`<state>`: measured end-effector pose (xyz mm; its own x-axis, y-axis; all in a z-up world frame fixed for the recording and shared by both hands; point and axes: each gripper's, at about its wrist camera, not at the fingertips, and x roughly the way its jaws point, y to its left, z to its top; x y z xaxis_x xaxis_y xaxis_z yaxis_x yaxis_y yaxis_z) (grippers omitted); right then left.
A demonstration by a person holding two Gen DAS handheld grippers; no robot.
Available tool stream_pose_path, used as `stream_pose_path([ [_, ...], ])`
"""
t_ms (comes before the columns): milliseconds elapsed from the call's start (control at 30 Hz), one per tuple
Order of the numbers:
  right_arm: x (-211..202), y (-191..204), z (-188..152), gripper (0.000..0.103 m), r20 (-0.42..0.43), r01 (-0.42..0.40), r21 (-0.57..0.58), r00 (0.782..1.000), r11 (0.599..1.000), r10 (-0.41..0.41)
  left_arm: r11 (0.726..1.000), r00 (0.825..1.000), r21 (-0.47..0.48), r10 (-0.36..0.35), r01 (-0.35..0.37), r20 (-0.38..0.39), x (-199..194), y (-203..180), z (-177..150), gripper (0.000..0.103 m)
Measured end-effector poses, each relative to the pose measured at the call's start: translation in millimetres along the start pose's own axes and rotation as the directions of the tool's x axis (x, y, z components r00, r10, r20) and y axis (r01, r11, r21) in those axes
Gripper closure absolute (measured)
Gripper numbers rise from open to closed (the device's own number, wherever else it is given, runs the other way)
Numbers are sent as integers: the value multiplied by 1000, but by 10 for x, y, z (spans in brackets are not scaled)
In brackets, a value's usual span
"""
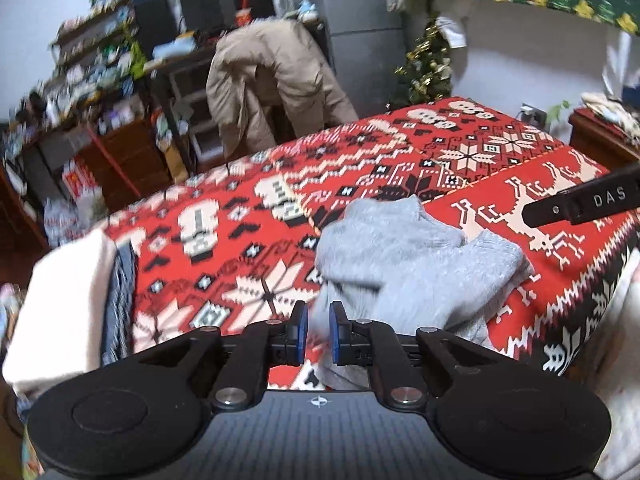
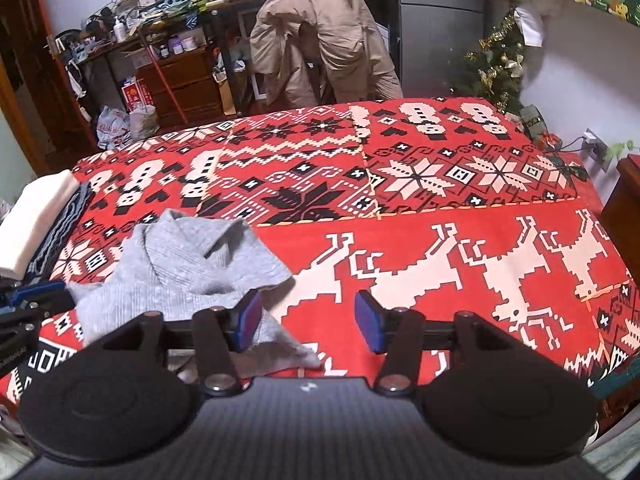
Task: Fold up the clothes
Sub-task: 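Lift the grey shirt with both grippers and shake it out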
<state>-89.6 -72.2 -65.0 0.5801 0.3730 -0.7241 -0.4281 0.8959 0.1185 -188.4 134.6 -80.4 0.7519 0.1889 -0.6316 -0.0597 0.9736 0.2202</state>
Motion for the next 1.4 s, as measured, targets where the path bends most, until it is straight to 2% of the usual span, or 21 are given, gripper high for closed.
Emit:
stream_pose_path([
  [100, -9, -22, -21, 36, -6, 6, 4, 1000, 1000, -6, 994, 1000, 105, 16, -17, 16, 28, -81, -34, 83],
  [267, -17, -85, -28, 32, -6, 11, 12, 1000, 1000, -11, 968, 998, 246, 58, -55, -5, 86, -145, -179, 81],
  [433, -19, -120, -37, 29, -6, 1, 22, 1000, 1000, -1, 940, 999, 342, 28, -18, -25, 8, -187, -345, 81],
  [667, 40, -91, -64, 28, -19, -12, 17, 1000, 1000, 13, 886, 997, 461, 70, -57, -12, 138, -363, -490, 77],
  [767, 52, -87, -78, 28, -25, -15, 19, 1000, 1000, 16, 873, 998, 483, 70, -62, 2, 191, -409, -488, 70],
  [867, 59, -98, -80, 28, -35, -19, 27, 999, 999, 20, 860, 998, 508, 60, -54, 4, 244, -442, -492, 69],
  [933, 59, -107, -77, 28, -38, -20, 29, 999, 999, 21, 850, 998, 524, 57, -55, 11, 271, -468, -509, 70],
  [967, 55, -110, -77, 28, -38, -19, 28, 999, 999, 20, 844, 998, 533, 56, -56, 15, 284, -482, -520, 74],
  [1000, 51, -118, -77, 28, -39, -18, 31, 999, 999, 19, 839, 998, 541, 52, -56, 22, 285, -494, -525, 88],
  [1033, 47, -129, -78, 28, -40, -16, 34, 999, 999, 18, 836, 998, 545, 52, -61, 32, 280, -508, -522, 96],
  [1133, 35, -160, -81, 28, -42, -13, 45, 999, 999, 15, 863, 993, 492, 76, -113, 94, 222, -504, -391, 99],
  [1200, 15, -174, -79, 28, -38, -9, 49, 999, 999, 11, 918, 988, 374, 93, -133, 122, 167, -411, -147, 99],
  [1267, -5, -173, -71, 28, -34, -4, 43, 999, 999, 6, 961, 985, 243, 97, -130, 141, 138, -279, 120, 100],
  [1333, -12, -172, -57, 28, -29, -7, 39, 1000, 999, 8, 988, 983, 101, 97, -114, 158, 114, -131, 402, 100],
  [1400, -5, -155, -53, 28, -27, -13, 29, 1000, 999, 14, 996, 982, -8, 93, -93, 166, 128, 11, 617, 100],
])
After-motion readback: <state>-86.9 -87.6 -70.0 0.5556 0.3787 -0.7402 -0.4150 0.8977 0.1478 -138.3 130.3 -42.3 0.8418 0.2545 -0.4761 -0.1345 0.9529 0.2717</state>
